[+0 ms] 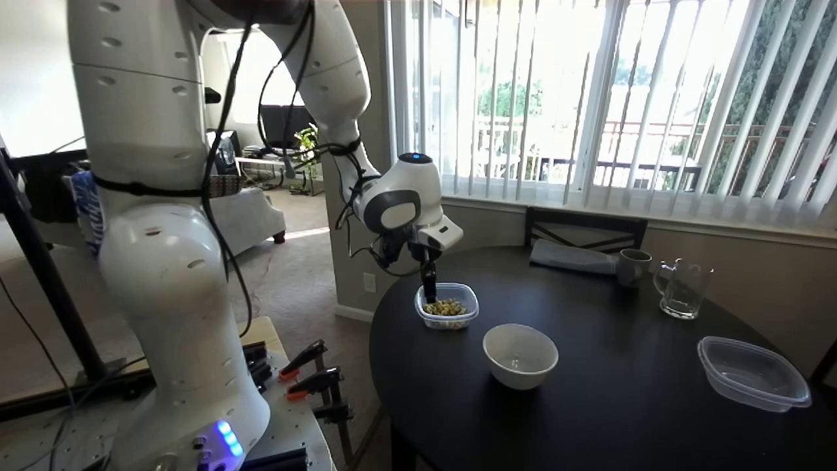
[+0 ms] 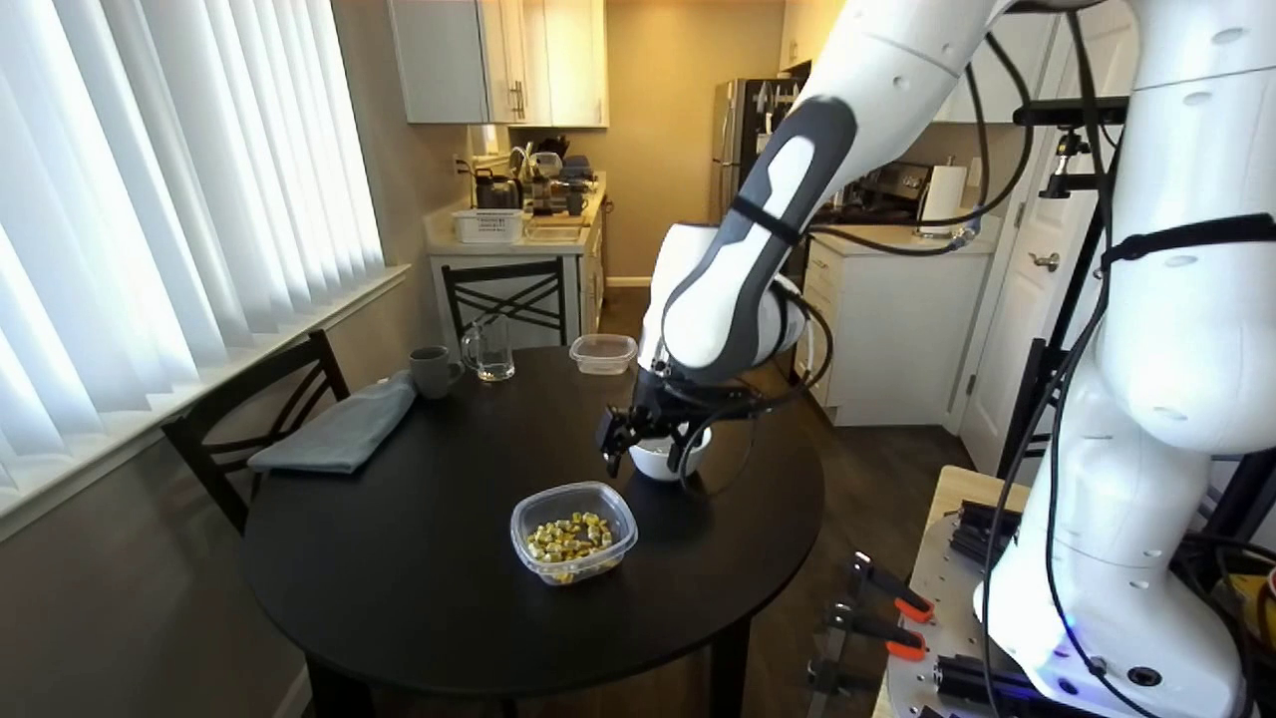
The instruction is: Pour the contents of the lunchbox into the white bowl
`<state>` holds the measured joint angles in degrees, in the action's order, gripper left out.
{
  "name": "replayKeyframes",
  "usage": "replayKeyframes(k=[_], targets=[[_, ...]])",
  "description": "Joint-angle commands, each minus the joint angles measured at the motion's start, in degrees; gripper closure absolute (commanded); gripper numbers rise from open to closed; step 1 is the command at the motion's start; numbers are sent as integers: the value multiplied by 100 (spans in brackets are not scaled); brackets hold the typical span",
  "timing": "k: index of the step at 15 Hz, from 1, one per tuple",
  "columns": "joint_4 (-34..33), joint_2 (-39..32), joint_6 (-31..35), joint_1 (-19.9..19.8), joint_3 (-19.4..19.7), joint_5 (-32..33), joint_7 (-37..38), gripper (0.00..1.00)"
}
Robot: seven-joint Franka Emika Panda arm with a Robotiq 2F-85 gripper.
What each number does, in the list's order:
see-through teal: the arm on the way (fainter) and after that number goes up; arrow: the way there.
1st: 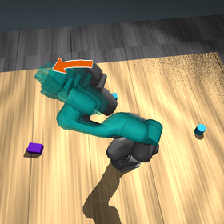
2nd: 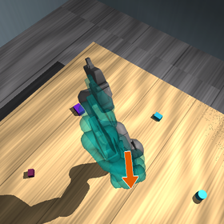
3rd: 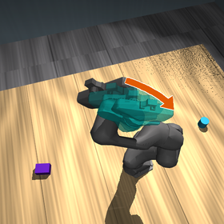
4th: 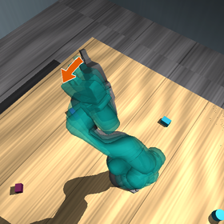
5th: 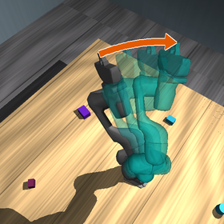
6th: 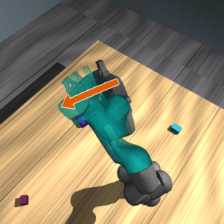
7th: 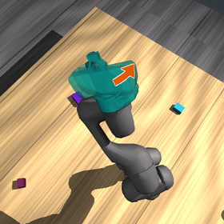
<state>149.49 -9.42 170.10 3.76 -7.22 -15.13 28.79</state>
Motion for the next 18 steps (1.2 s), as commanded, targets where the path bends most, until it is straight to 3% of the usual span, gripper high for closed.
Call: replayKeyframes(k=[1,4,6,7,15,18], targets=[[-483,-1515,1074,583,138,-222,452,0],[-1020,-2389,1413,1115,459,-368,608,0],[-1073,-2360,1517,1260,471,-562,660,0],[-1007,-2354,1368,1123,406,-495,425,0],[-1116,-2461,1377,1157,421,-520,423,0],[-862,-2290,1610,1447,673,-597,518,0]])
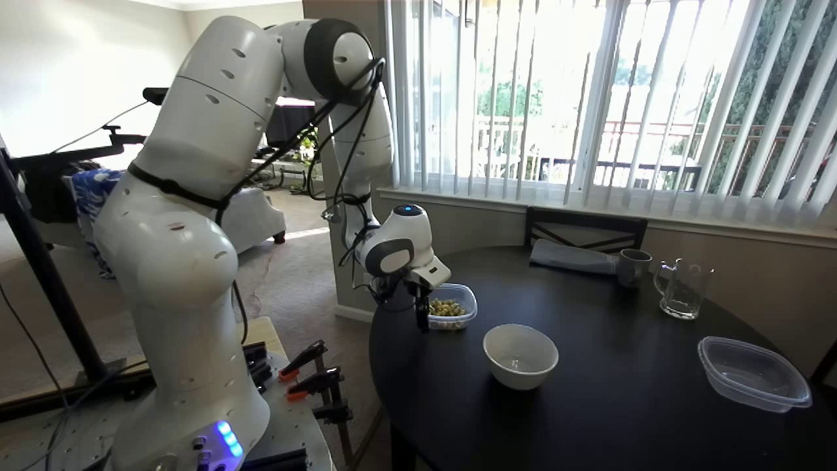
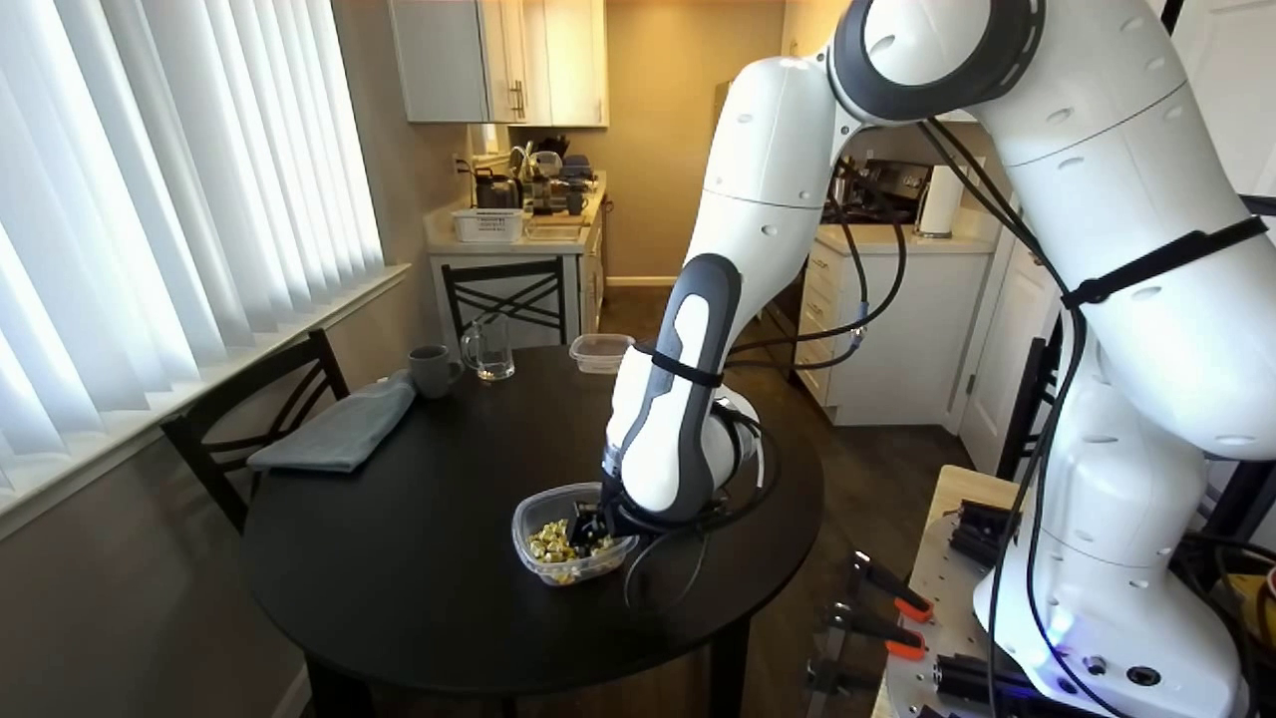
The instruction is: Pour the contents of the lunchbox into the white bowl
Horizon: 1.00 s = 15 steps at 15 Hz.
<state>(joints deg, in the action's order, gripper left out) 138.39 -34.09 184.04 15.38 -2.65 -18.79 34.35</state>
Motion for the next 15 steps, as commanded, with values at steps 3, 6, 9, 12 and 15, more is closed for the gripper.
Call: replayKeyframes(k=[3,6,9,12,15], targets=[[497,269,367,745,712,-444,58,0],[697,305,447,1129,1037,-691,57,0],[974,403,666,1689,1292,-944,57,0],[1176,489,877,2216,1486,-1271,-19,33],[1260,480,1018,2805,1760,-1523,63,53]])
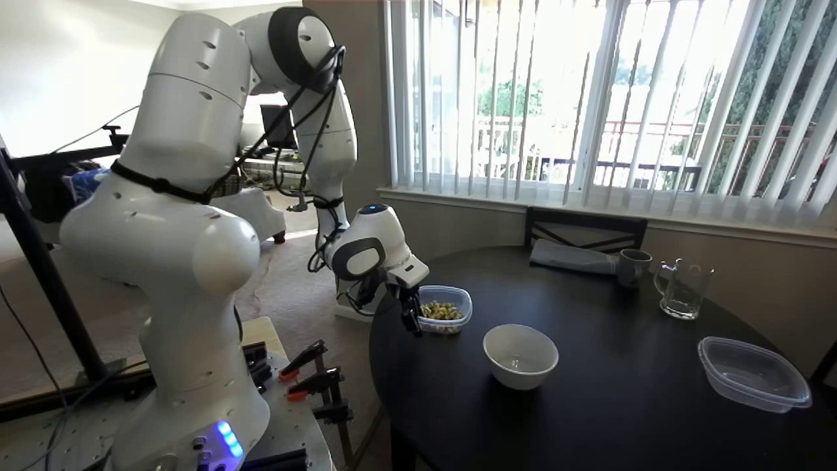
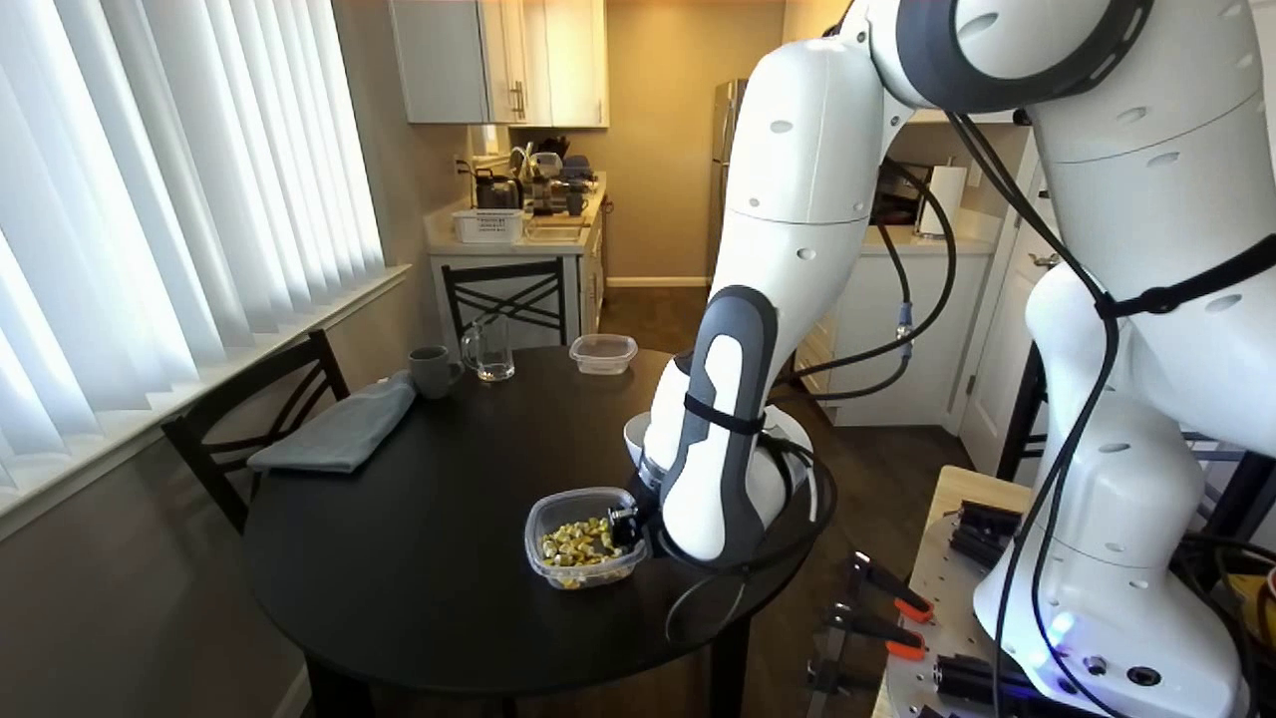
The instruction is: Pour the contents of the lunchbox into the white bowl
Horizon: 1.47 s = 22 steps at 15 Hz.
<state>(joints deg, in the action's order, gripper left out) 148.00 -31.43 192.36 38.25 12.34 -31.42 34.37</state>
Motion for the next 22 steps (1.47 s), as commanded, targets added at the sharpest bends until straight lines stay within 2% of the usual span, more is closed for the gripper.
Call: replayKeyframes(k=[1,5,7,9,11,13,17,22], targets=[[344,256,186,661,326,-318,46,61],[308,231,152,994,499,-458,40,85],[297,264,126,1002,488,-428,39,97],[294,319,149,898,374,-381,60,100],[320,420,163,871,320,-382,81,97],[377,549,217,955,330,-441,113,98],[513,786,273,1558,858,-944,115,98],[363,427,19,2940,2223,-1944,7,98]])
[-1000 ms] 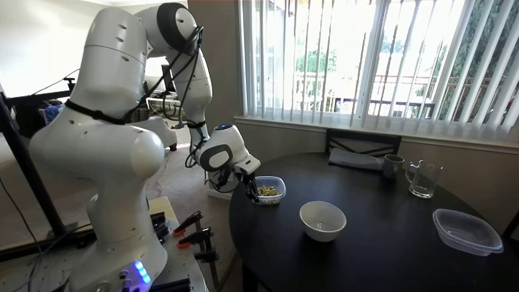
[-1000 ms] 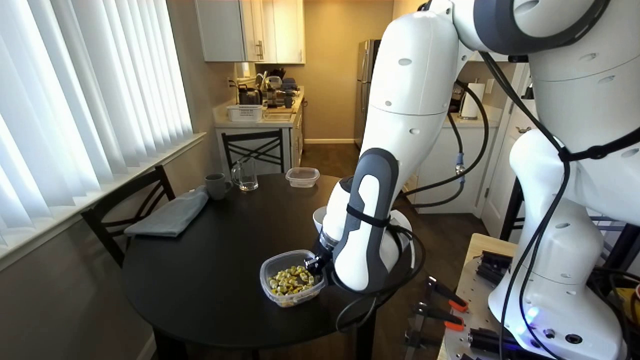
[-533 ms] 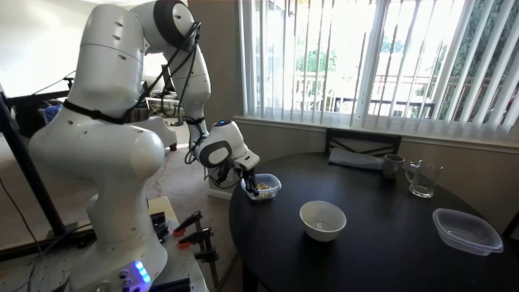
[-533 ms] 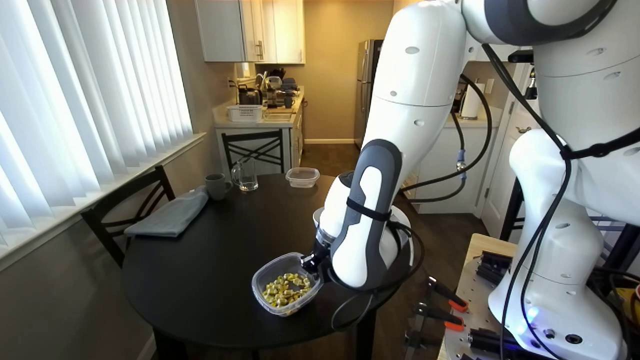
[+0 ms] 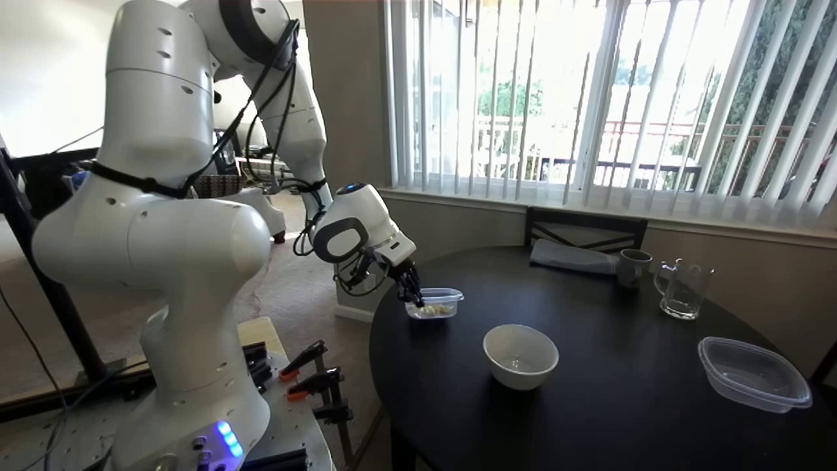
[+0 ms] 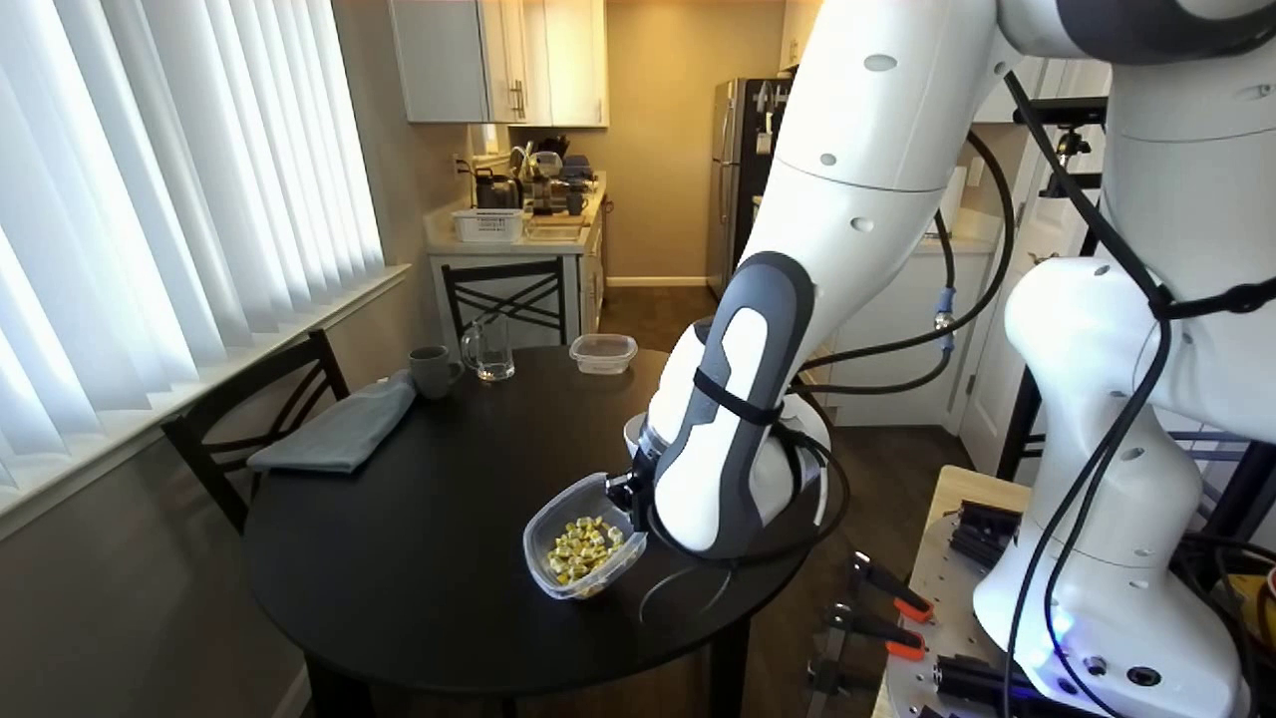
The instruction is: Pour the contents of the lunchbox into the white bowl
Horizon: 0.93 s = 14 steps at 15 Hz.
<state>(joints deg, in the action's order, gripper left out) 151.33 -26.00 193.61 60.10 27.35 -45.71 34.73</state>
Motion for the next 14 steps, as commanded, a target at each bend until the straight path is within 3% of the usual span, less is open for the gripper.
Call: replayKeyframes(k=[1,9,14], targets=[[9,-171,-187,968,954,-663,-22,98],[-44,-620,-1341,2473,3100,-848,256,98],[54,-1334,-2451,3859,4884,-546,675,98]])
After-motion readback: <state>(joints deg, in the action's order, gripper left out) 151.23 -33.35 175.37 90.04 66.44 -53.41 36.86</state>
